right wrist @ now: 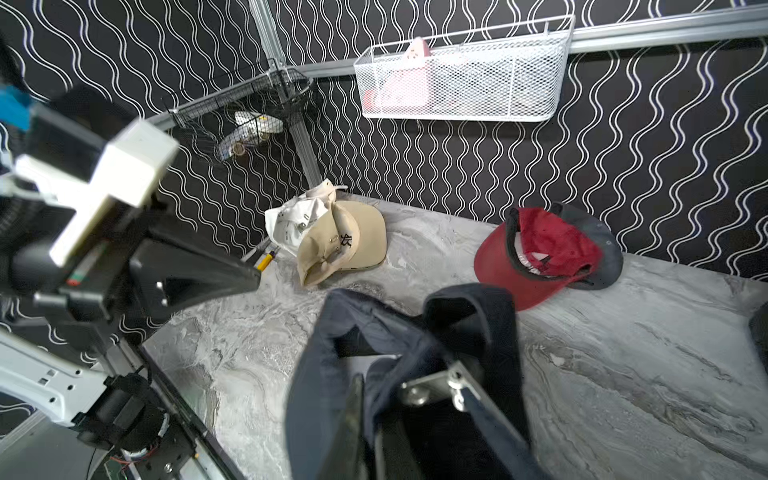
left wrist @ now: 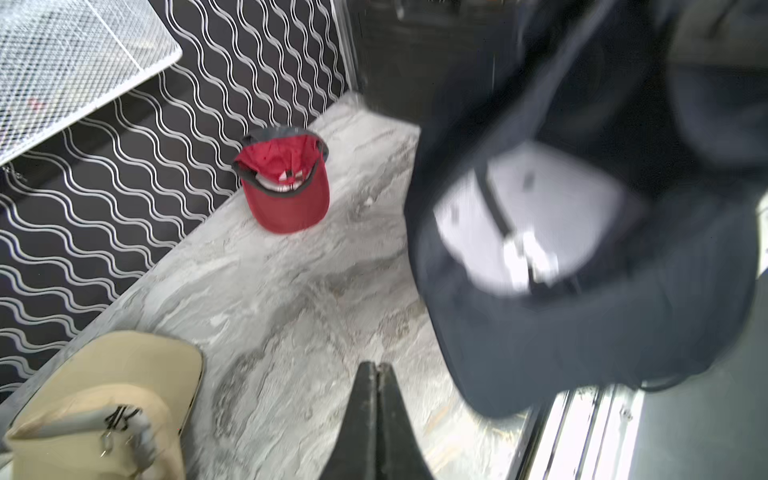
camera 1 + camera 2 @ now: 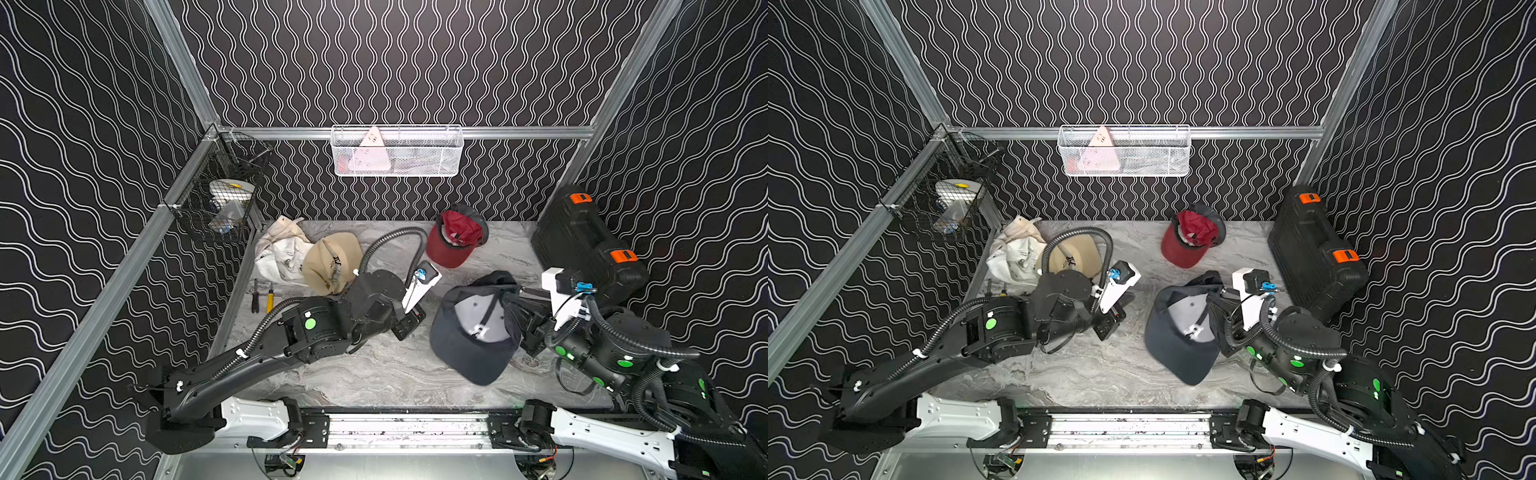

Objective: Open the adjustable buckle of the baseball cap
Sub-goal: Open the adjustable buckle on the baseball cap.

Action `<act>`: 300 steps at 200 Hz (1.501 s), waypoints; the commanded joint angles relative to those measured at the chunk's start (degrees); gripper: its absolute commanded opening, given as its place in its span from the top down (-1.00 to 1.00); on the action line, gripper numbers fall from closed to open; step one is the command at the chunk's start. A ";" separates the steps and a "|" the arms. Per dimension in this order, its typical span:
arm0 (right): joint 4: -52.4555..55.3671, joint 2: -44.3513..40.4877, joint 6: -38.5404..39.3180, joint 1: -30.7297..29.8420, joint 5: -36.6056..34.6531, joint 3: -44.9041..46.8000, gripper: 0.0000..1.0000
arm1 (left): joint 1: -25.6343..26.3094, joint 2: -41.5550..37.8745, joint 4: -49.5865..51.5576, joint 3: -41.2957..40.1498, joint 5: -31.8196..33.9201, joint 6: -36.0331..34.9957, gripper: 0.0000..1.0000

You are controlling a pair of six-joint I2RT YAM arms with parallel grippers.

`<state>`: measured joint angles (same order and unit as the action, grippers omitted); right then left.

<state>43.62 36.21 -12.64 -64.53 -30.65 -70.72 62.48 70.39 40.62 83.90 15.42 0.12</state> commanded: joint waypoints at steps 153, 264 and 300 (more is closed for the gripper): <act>7.30 15.57 8.51 -0.01 24.30 -2.72 0.81 | -0.78 -3.37 -4.38 -3.05 -6.52 -6.84 0.28; 7.19 16.98 11.08 0.10 33.93 -5.04 0.86 | -0.78 -2.02 -5.60 -5.10 -17.71 -7.95 0.03; 7.54 16.57 11.16 0.01 34.74 -5.48 0.86 | -0.78 -1.33 -5.79 -4.99 -20.96 -7.62 0.03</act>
<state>53.52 52.97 -1.96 -64.49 2.46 -75.46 61.67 68.66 35.18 78.56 -1.54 -6.50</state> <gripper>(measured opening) 0.073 0.483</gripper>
